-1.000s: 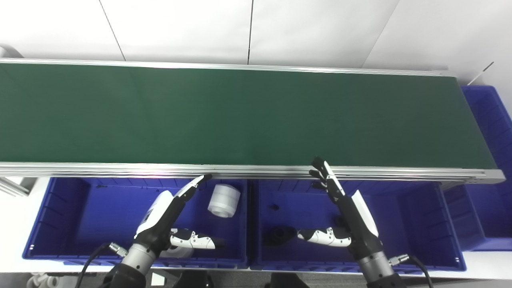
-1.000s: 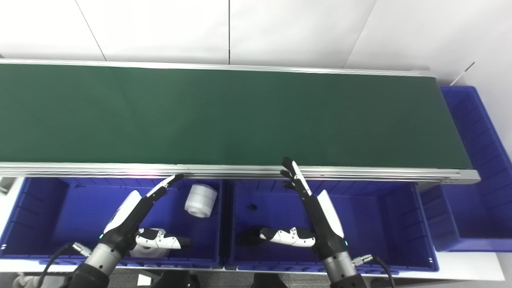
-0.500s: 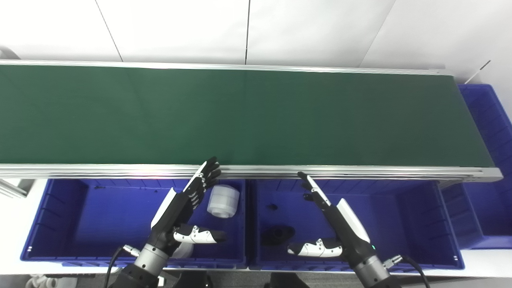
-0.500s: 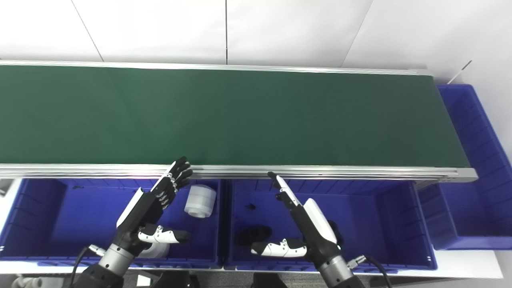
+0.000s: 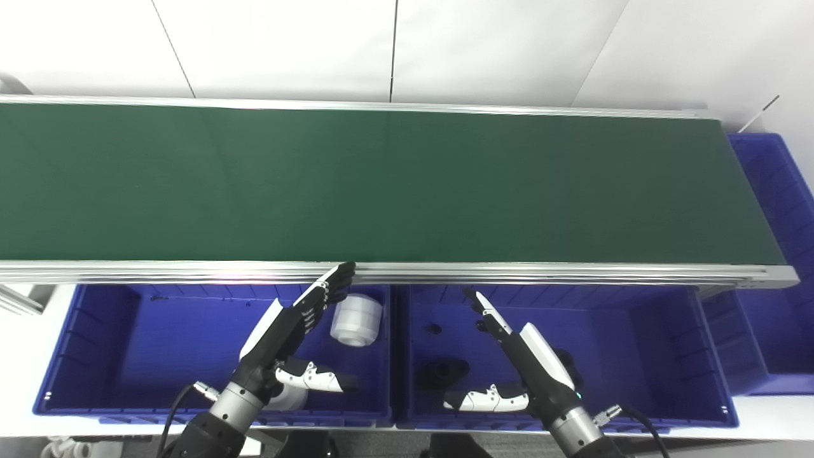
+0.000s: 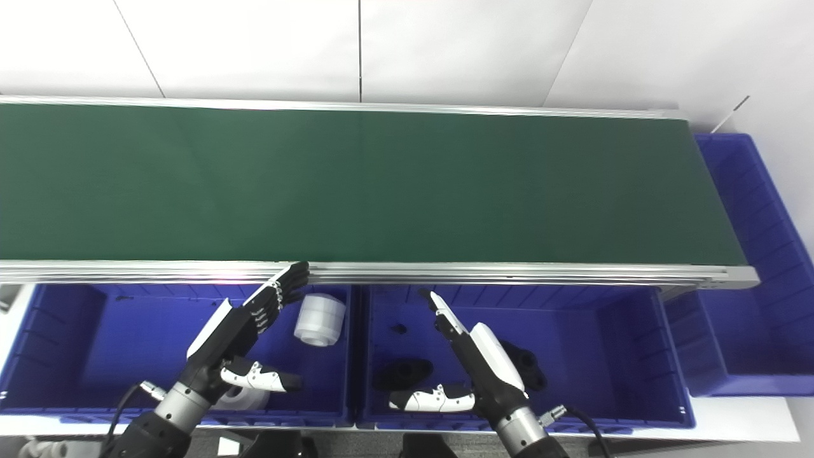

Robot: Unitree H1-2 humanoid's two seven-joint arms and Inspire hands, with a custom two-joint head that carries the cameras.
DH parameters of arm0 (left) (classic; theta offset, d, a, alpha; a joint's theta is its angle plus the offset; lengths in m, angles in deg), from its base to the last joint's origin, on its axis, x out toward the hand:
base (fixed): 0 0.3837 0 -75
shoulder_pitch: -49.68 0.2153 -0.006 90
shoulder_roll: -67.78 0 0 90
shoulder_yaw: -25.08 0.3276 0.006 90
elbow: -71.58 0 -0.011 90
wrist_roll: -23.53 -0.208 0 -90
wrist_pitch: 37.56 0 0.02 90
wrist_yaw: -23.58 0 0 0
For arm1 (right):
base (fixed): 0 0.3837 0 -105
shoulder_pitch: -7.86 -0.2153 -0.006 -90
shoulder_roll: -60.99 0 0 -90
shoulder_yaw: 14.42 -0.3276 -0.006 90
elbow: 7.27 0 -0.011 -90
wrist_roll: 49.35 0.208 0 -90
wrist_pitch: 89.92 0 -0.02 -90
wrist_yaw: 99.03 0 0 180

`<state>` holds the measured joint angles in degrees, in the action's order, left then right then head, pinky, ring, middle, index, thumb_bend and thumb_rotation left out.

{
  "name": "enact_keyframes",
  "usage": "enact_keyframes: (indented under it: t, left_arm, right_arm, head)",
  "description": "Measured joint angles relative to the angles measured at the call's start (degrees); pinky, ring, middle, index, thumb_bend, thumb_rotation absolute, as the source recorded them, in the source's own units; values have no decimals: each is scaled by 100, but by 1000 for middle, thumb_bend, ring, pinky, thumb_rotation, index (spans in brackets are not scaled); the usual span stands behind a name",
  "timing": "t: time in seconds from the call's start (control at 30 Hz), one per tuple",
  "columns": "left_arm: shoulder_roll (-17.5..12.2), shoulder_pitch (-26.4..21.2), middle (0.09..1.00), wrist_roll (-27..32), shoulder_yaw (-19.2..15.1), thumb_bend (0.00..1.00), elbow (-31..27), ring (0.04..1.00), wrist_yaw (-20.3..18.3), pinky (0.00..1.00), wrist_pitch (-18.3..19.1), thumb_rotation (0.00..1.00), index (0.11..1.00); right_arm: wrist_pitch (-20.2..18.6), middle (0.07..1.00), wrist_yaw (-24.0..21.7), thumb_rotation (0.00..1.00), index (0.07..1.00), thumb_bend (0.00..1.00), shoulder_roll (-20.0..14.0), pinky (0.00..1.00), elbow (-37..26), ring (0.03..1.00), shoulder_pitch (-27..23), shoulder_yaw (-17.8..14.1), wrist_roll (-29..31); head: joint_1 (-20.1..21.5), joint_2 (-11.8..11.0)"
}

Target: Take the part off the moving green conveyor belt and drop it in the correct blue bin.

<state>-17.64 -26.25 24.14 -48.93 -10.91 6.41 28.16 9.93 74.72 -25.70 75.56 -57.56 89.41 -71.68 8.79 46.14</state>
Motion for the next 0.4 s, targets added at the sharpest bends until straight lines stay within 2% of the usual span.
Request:
enact_keyframes:
  t: [0.23,0.4]
  left_arm:
    - [-23,-15,929,-307,-49,948,-1,910,55,854,-22,309,914]
    - [-23,28,949,-340,-78,942,-2,940,70,895,-23,315,921]
  right_arm:
    - [201,1000,206,503,1000,969,17,899,219,981,-51,56,-55]
    - [275,1000,301,493,1000,988,19,894,281,982,-68,70,-113]
  head:
    - [18,-9]
    - [18,-9]
